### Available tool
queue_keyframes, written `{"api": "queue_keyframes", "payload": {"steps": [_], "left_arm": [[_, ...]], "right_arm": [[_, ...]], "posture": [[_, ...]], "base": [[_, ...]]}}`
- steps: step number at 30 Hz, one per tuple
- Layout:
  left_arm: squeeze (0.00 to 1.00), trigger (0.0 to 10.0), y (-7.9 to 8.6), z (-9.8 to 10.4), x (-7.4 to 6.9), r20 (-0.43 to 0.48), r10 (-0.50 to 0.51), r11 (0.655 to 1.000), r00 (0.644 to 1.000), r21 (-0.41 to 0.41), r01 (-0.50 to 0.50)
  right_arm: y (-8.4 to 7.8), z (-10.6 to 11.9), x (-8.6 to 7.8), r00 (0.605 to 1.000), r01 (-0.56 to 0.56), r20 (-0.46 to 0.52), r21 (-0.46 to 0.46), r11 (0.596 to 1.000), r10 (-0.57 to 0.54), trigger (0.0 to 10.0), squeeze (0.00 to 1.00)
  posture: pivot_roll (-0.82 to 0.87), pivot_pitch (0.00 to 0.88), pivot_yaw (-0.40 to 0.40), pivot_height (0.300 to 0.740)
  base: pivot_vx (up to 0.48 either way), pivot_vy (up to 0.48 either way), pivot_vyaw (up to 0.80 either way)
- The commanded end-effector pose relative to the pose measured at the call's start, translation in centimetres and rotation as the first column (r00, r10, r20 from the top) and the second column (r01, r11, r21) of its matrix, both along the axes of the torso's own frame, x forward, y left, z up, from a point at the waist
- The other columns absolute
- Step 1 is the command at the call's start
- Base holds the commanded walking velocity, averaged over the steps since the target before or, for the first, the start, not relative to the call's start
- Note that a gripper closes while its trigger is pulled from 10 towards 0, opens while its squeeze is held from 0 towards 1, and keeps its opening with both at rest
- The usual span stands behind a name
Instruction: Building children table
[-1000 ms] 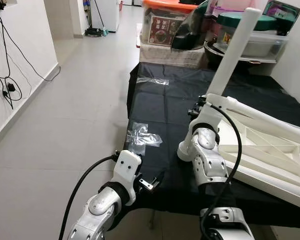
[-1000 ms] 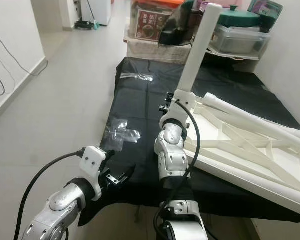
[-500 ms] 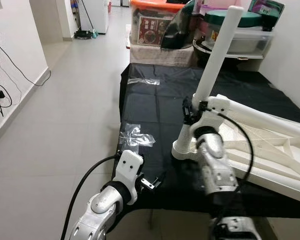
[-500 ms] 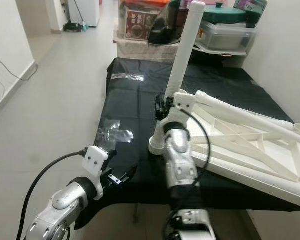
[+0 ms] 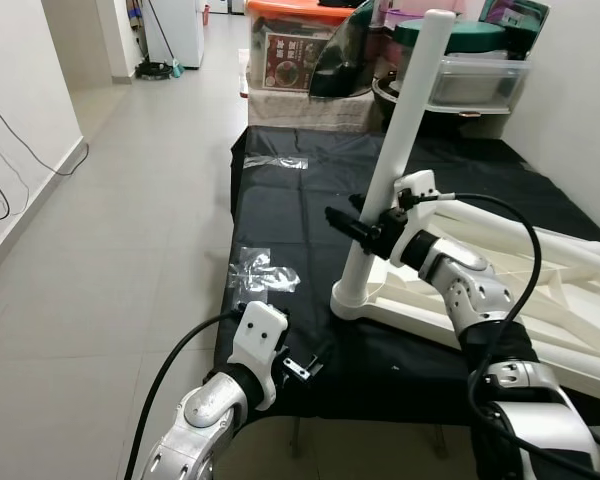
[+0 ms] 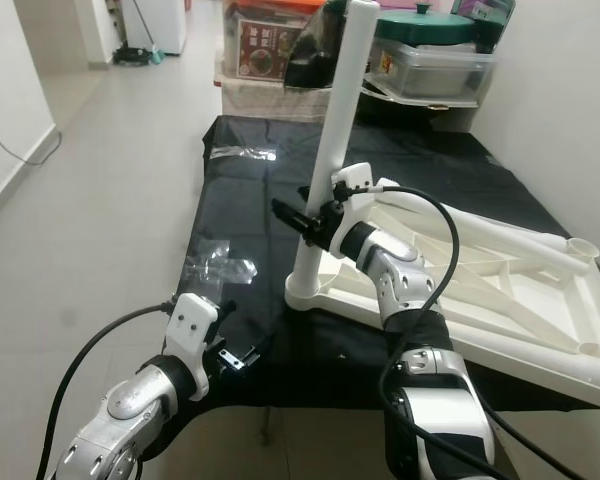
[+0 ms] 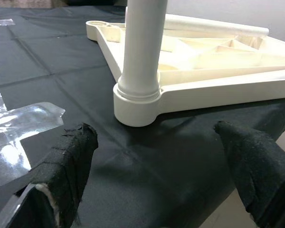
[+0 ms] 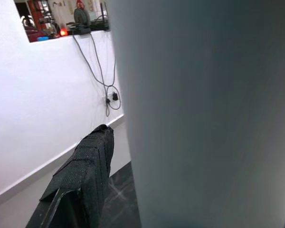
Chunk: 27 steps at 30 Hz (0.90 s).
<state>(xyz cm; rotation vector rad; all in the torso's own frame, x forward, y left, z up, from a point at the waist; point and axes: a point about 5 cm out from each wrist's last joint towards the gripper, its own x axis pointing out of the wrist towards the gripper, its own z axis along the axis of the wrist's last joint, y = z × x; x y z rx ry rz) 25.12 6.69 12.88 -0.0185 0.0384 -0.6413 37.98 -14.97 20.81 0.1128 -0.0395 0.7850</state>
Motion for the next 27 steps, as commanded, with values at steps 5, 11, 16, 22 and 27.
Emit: {"api": "queue_keyframes", "payload": {"steps": [5, 11, 16, 22, 27], "left_arm": [[0.00, 10.0, 0.0, 0.4, -0.7, 0.013, -0.004, 1.000, 1.000, -0.008, 0.004], [0.00, 10.0, 0.2, 0.7, -1.6, 0.007, -0.002, 1.000, 1.000, -0.018, 0.002], [0.00, 10.0, 0.2, 0.7, -1.7, 0.005, -0.002, 1.000, 1.000, -0.019, 0.002], [0.00, 10.0, 0.2, 0.6, -1.4, 0.005, -0.001, 1.000, 1.000, -0.014, 0.001], [0.00, 10.0, 0.2, 0.6, -1.3, 0.001, 0.001, 1.000, 1.000, -0.015, 0.000]], "right_arm": [[2.3, -0.2, -0.5, 0.968, -0.248, -0.048, -0.061, 0.967, 0.246, 10.0, 0.00], [4.5, -0.2, -1.9, 0.825, -0.565, -0.078, -0.084, 0.821, 0.560, 10.0, 0.00], [5.4, -0.5, -2.2, 0.781, -0.624, -0.086, -0.086, 0.777, 0.618, 0.0, 0.00], [5.5, -0.9, -1.3, 0.882, -0.471, -0.027, -0.112, 0.875, 0.471, 0.0, 0.00], [4.2, -1.0, -0.1, 0.989, -0.143, 0.027, -0.104, 0.984, 0.146, 0.0, 0.00]], "posture": [[0.16, 0.000, -0.138, 0.740], [0.16, 0.000, -0.140, 0.740], [0.16, 0.000, -0.137, 0.740], [0.16, 0.000, -0.134, 0.740], [0.14, 0.000, -0.125, 0.740]], "base": [[0.000, 0.000, 0.00], [0.000, 0.000, 0.00], [0.000, 0.000, 0.00], [0.000, 0.000, 0.00], [0.000, 0.000, 0.00]]}}
